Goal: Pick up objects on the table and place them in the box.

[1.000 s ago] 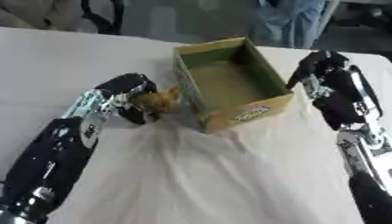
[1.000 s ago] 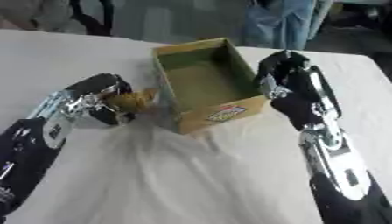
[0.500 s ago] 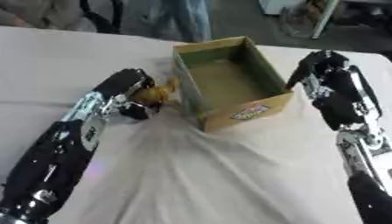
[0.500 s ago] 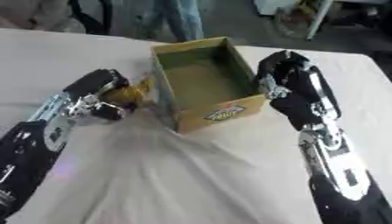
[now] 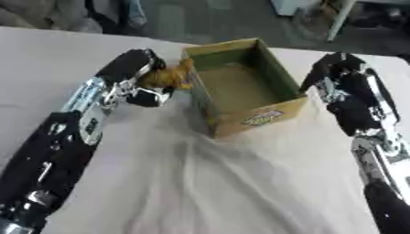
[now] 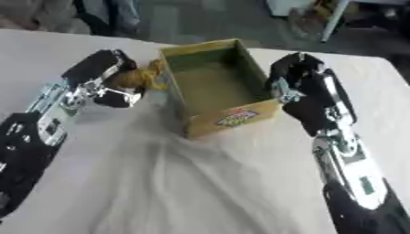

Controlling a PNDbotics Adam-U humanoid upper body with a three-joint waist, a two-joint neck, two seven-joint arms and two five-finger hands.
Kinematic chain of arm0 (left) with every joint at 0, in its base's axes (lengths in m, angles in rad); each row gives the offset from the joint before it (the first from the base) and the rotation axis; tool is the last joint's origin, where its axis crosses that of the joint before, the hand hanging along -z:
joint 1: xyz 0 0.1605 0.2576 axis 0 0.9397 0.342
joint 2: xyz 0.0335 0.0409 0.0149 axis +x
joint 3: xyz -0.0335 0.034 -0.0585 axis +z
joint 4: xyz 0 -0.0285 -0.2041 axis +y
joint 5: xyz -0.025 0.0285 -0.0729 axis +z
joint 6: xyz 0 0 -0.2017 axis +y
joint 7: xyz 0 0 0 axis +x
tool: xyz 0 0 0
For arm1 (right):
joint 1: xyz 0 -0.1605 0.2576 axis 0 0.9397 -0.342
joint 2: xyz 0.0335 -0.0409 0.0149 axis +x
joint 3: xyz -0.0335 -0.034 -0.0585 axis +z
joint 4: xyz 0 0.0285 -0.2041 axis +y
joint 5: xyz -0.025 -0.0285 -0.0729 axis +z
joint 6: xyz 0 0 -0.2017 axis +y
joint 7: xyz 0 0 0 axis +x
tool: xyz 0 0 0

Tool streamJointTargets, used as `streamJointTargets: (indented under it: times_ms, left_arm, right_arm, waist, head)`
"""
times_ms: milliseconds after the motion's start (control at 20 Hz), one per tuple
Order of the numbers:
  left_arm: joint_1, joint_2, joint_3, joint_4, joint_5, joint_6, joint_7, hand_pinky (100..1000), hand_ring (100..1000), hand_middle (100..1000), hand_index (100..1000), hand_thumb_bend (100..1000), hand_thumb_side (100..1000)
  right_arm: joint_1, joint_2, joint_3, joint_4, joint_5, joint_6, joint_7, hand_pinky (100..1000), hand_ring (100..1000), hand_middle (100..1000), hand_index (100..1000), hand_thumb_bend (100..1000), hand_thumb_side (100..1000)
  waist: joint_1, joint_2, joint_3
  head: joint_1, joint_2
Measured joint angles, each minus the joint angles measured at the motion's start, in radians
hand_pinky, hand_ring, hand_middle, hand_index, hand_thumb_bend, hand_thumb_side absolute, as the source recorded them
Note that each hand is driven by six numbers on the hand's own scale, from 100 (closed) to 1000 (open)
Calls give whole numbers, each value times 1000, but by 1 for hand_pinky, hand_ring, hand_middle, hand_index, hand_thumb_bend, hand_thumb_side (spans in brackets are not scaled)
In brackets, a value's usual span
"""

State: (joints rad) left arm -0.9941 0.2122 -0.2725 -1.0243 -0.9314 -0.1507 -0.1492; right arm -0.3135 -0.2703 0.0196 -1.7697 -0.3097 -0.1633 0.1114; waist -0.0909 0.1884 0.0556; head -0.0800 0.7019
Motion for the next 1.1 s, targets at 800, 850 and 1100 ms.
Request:
streamJointTargets:
  times_ms: [800, 850, 1100]
  left_arm:
    - [-64, 32, 32, 5, 32, 44, 109, 252, 100, 100, 274, 100, 171]
    - [-66, 35, 34, 9, 26, 44, 115, 254, 100, 100, 277, 100, 170]
    - [-72, 45, 45, 37, 1, 36, 146, 278, 124, 116, 303, 100, 160]
  right_arm:
    - [-64, 38, 36, -2, -15, 15, 33, 435, 459, 446, 523, 100, 109]
    - [-71, 41, 39, -3, -18, 17, 36, 436, 459, 446, 523, 100, 107]
    - [-104, 55, 55, -12, -28, 24, 51, 436, 459, 446, 523, 100, 104]
  waist:
    - [5, 41, -168]
    - [7, 46, -183]
    - [20, 65, -257]
  head:
    - [132, -46]
    - [151, -50]
    - [238, -77]
